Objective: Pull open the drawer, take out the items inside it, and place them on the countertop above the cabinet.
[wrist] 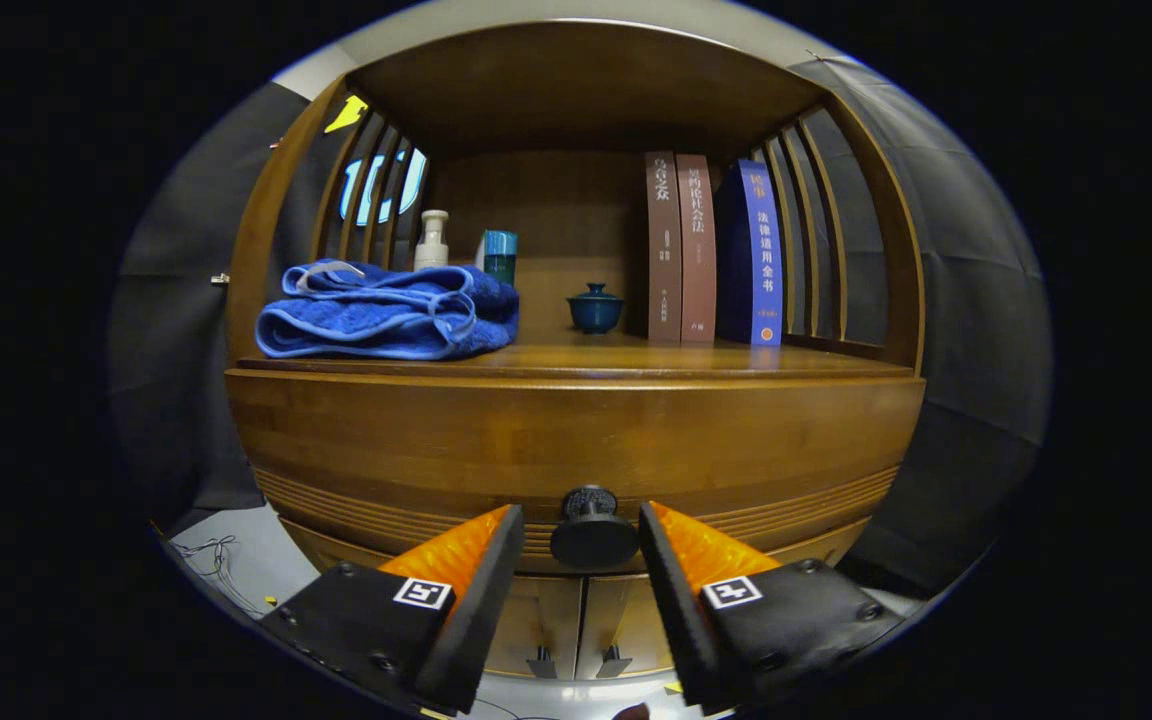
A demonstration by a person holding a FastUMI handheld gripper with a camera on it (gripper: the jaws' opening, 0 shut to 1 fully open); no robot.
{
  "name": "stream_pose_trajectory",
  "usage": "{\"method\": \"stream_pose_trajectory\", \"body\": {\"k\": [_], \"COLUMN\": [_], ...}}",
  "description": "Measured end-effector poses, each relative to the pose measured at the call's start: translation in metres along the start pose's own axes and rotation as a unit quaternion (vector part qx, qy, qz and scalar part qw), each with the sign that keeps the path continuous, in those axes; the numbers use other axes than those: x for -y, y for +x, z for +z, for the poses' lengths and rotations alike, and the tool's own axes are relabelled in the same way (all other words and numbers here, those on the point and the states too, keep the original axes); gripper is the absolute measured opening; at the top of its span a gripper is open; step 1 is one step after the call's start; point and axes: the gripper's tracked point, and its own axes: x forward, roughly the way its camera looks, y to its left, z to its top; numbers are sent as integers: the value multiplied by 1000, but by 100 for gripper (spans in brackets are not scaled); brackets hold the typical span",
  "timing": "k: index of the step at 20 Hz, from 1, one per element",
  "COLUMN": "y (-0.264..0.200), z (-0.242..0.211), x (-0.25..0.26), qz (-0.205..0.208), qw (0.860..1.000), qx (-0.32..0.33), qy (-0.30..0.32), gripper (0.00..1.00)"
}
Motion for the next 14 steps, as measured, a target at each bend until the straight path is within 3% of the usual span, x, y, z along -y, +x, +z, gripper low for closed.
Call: {"method": "stream_pose_trajectory", "body": {"k": [1, 3, 4, 7, 14], "y": [4, 7, 5, 2, -26], "z": [0, -2, -1, 0, -6], "x": [3, 6, 5, 7, 10], "qz": [-5, -1, 9, 11, 12], "qw": [1000, 1000, 1000, 1000, 1000], "qx": [-2, 6, 7, 10, -5], "qy": [-1, 4, 7, 0, 4], "gripper": [73, 51, 51, 30, 30]}}
